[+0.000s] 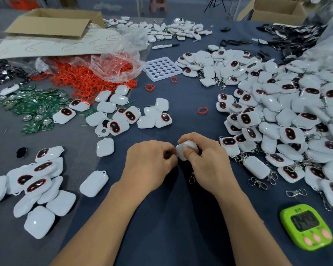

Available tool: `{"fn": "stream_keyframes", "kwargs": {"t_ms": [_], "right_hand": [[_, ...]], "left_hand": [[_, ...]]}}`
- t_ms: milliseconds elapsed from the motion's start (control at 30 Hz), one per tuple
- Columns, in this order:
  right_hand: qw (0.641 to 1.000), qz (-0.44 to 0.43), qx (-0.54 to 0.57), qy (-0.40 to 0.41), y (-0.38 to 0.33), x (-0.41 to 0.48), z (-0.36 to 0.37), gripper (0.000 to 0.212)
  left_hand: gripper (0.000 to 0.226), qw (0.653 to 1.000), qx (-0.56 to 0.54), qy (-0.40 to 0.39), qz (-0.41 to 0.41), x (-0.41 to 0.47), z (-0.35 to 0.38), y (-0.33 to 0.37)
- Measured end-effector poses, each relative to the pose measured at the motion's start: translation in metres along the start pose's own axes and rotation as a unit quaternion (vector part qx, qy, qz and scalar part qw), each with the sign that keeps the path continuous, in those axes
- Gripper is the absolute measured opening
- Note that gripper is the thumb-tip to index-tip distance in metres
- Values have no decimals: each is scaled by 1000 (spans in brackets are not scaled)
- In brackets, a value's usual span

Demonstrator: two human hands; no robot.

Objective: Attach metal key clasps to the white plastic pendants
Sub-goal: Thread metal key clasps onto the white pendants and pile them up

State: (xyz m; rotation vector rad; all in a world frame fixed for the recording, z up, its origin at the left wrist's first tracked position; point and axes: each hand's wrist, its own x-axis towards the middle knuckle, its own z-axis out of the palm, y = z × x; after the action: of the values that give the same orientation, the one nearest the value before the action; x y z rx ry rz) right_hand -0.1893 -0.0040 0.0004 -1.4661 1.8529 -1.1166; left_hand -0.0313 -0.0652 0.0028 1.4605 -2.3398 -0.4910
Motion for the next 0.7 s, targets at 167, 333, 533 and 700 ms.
{"fn": "stream_keyframes", "kwargs": {"t_ms": [167,333,533,700], "right_hand": [[1000,-5,2,-4,1,-1,1,21],[998,16,59,4,0,0,0,27],[958,58,281,10,-7,1,-5,33],[943,75,325,-1,-9,-2,-6,32]], "left_hand": [[8,999,-22,-24,-24,2,-3,1],[7,984,-176,-11,-37,0,-2,-4],[9,942,-332,-48,-3,4,-8,-10],[5,936,-348,-51,-3,4,-8,-13]]}}
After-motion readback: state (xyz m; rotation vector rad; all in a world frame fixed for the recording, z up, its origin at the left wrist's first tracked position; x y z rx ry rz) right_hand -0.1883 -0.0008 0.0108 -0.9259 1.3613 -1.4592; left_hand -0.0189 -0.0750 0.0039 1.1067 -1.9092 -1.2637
